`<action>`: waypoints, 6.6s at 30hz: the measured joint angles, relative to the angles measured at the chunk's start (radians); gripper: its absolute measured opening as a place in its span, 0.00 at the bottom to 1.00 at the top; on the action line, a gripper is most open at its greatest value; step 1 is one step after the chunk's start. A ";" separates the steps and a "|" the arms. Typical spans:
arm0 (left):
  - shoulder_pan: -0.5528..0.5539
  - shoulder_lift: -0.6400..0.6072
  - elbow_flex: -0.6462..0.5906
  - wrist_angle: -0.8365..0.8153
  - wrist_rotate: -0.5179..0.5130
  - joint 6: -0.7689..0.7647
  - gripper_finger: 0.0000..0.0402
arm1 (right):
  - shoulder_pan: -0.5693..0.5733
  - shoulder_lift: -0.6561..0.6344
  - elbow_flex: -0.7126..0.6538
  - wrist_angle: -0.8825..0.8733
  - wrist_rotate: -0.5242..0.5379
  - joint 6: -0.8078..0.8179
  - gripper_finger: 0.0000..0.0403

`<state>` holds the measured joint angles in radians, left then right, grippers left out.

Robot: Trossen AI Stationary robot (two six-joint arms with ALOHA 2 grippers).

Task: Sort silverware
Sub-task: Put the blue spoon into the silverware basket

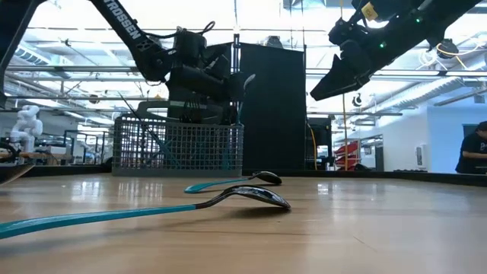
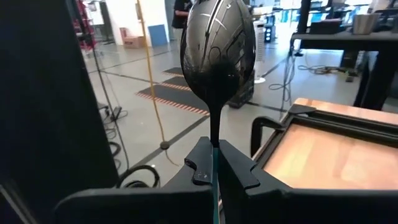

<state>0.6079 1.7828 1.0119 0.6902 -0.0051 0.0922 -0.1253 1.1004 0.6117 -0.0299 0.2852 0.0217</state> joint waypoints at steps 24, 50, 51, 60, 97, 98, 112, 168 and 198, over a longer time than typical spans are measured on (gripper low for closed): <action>-0.002 -0.001 0.000 -0.017 -0.030 0.001 0.09 | 0.000 0.000 0.000 0.000 0.000 0.000 0.62; -0.012 -0.143 -0.003 -0.411 -0.089 0.094 0.17 | 0.000 0.000 0.000 0.002 -0.001 0.002 0.62; -0.010 -0.144 -0.003 -0.421 -0.089 0.094 0.19 | 0.000 0.000 0.000 0.003 0.000 0.006 0.62; -0.008 -0.146 0.028 -0.471 -0.096 0.094 0.28 | 0.000 0.000 0.000 0.004 0.000 0.014 0.62; -0.755 -0.287 0.133 -0.976 0.020 -0.113 0.28 | 0.076 -0.029 0.000 -0.108 -0.171 0.105 0.62; -0.775 -0.264 0.127 -0.961 0.020 -0.113 0.28 | 0.089 -0.030 0.000 -0.108 -0.193 0.122 0.62; -0.840 0.005 0.137 -0.806 -0.145 -0.210 0.28 | 0.293 -0.030 0.000 -0.203 -0.233 0.382 0.62; -1.264 0.062 0.337 -0.782 -0.277 -0.804 0.28 | 0.426 0.103 0.000 0.064 -0.051 0.384 0.62; -1.222 0.408 0.675 -1.499 -0.373 -1.108 0.28 | 0.474 0.146 0.000 0.034 -0.054 0.385 0.62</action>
<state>-0.6144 2.1906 1.6872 -0.8092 -0.3778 -1.0153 0.3489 1.2465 0.6117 0.0036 0.2314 0.4072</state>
